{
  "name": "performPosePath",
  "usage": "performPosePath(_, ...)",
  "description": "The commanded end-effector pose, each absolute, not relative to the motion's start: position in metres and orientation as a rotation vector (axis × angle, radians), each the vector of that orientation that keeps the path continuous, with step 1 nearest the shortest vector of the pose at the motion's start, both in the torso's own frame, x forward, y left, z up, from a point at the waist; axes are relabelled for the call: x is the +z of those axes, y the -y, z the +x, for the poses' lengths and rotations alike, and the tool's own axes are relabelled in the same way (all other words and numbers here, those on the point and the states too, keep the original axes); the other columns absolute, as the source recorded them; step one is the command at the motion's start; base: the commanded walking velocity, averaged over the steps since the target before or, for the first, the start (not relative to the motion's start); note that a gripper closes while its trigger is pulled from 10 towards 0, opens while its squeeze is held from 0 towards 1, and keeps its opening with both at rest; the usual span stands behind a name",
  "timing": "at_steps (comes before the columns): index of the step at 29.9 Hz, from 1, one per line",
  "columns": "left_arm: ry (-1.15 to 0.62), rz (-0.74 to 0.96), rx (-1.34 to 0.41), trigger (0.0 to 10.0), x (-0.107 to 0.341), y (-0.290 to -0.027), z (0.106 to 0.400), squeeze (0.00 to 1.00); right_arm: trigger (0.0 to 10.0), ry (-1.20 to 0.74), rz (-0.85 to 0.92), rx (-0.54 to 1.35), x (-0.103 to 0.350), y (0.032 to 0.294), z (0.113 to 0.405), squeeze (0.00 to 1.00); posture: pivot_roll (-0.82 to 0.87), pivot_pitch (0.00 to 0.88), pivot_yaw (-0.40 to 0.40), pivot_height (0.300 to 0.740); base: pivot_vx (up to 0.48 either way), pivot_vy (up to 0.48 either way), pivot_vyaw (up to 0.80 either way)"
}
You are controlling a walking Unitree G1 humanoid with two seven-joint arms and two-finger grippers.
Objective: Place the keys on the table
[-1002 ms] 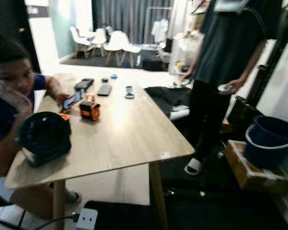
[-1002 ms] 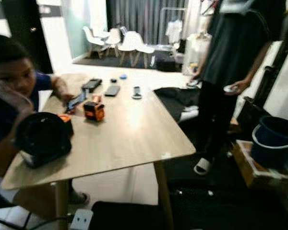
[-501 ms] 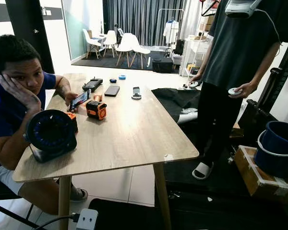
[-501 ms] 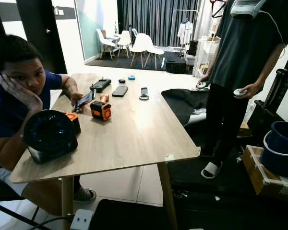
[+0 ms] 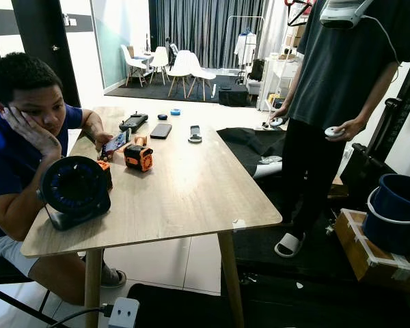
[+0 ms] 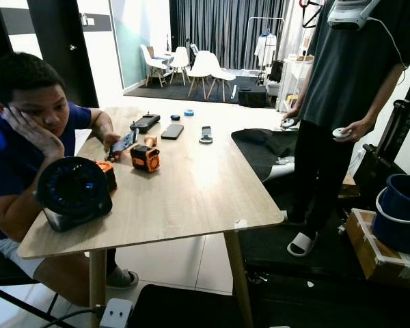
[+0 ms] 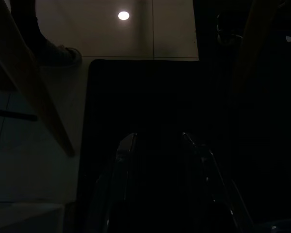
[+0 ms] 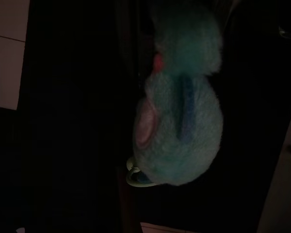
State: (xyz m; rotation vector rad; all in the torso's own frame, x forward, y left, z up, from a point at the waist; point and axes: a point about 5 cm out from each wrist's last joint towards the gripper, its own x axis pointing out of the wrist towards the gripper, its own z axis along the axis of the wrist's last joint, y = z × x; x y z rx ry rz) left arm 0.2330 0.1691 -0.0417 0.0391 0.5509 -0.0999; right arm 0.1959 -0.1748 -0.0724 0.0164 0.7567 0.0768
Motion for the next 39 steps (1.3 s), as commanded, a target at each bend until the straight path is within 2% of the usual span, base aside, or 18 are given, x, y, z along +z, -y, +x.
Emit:
performPosePath(1, -0.562, 0.049, -0.1, 10.0, -0.0435, -0.17, 0.2309, 0.0, 10.0, -0.756, 0.022, 0.075, -0.0732, 0.1749, 0.194, 0.0, 0.07, 0.023, -0.013, 0.74, 0.0, 0.0, 0.0)
performPosePath(10, -0.549, 0.088, -0.126, 10.0, -0.0423, -0.1687, 0.2316, 0.0, 10.0, -0.756, 0.019, 0.079, -0.0732, 0.1743, 0.194, 0.0, 0.07, 0.013, -0.012, 0.74, 0.0, -0.082, 0.0)
performPosePath(26, -0.554, 0.097, -0.132, 10.0, -0.0428, -0.1683, 0.2314, 0.0, 10.0, -0.756, 0.017, 0.081, -0.0733, 0.1745, 0.1937, 0.0, 0.07, 0.007, -0.009, 0.74, 0.0, -0.454, 0.0)
performPosePath(39, -0.578, 0.098, -0.126, 10.0, -0.0443, -0.1721, 0.2308, 0.0, 10.0, -0.759, 0.024, 0.077, -0.0742, 0.1727, 0.1923, 0.0, 0.07, 0.011, 0.0, 0.74, 0.0, 0.0, 0.0)
